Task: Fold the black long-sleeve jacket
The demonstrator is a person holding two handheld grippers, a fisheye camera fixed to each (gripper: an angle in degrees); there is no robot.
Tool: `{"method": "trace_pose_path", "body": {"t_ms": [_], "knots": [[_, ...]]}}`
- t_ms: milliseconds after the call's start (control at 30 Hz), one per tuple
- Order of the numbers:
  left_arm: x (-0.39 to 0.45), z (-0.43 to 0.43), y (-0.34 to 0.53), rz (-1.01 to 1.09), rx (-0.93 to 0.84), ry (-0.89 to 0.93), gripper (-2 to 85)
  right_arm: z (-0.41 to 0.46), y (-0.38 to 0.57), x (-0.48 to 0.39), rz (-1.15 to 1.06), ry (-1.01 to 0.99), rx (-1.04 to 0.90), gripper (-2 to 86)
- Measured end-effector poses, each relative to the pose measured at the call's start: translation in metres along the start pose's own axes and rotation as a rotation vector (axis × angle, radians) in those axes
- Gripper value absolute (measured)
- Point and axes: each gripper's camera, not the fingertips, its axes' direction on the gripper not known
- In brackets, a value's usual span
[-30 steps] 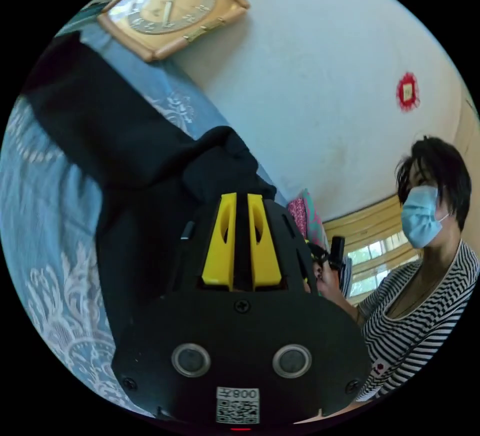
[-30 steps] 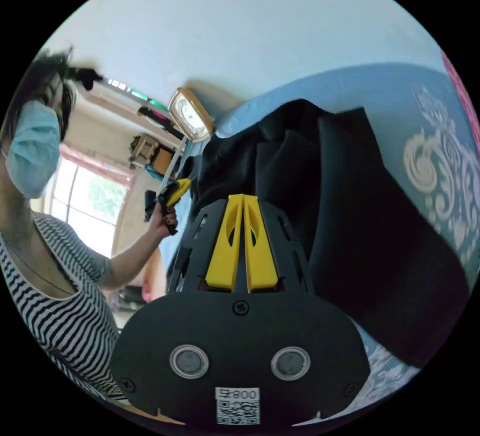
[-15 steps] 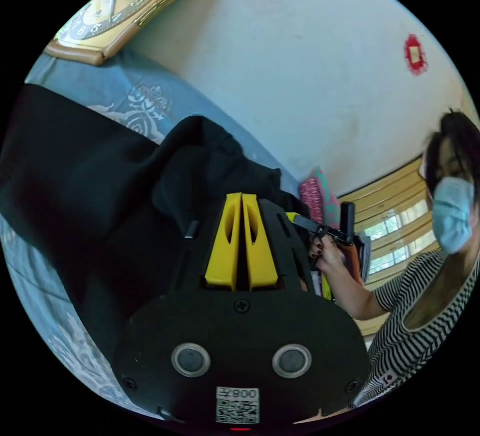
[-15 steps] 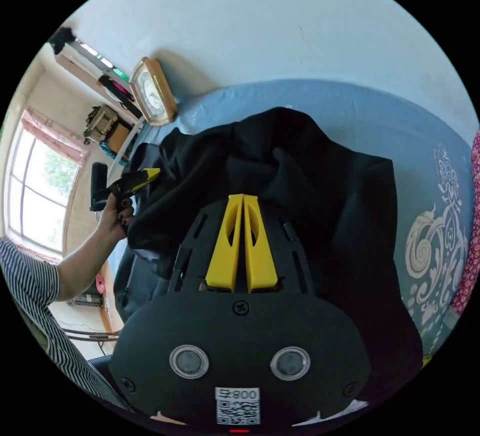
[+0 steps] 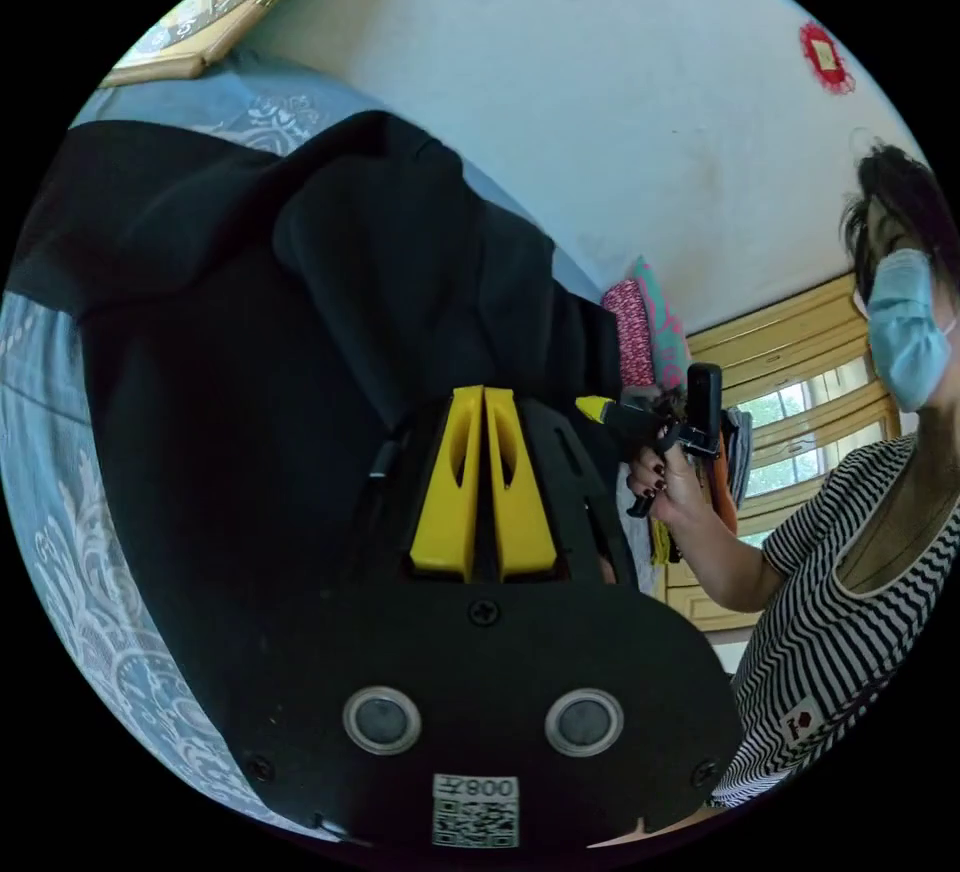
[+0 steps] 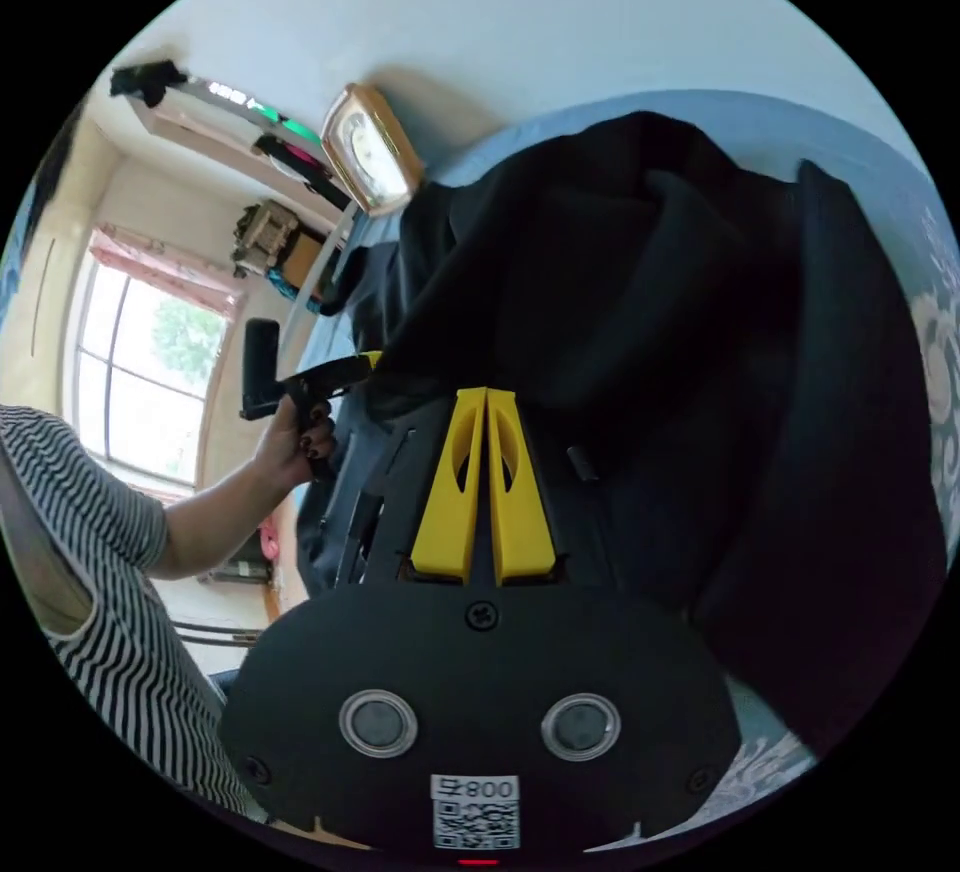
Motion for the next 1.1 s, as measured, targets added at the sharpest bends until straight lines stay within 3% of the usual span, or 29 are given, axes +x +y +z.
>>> {"method": "trace_pose_path", "body": {"t_ms": [100,333,433,767,867,1100], "knots": [[0.036,0.01,0.0,0.063,-0.045,0.019,2.4,-0.068,0.073,0.028,0.184,0.022,0.08,0.5],[0.13,0.103,-0.011,0.268,-0.319,0.228,6.4,-0.227,0.222,0.097,0.671,0.452,0.215,5.0],[0.163,0.148,-0.018,0.319,-0.398,0.339,6.9,-0.259,0.254,0.112,0.77,0.447,0.329,7.4],[0.238,0.236,-0.02,0.475,-0.563,0.394,7.7,-0.291,0.302,0.124,0.854,0.323,0.557,8.2],[0.245,0.238,-0.02,0.46,-0.546,0.431,8.1,-0.305,0.304,0.107,0.806,0.319,0.571,7.3],[0.255,0.225,-0.032,0.404,-0.457,0.484,12.8,-0.343,0.258,0.008,0.455,0.303,0.586,6.0]]}}
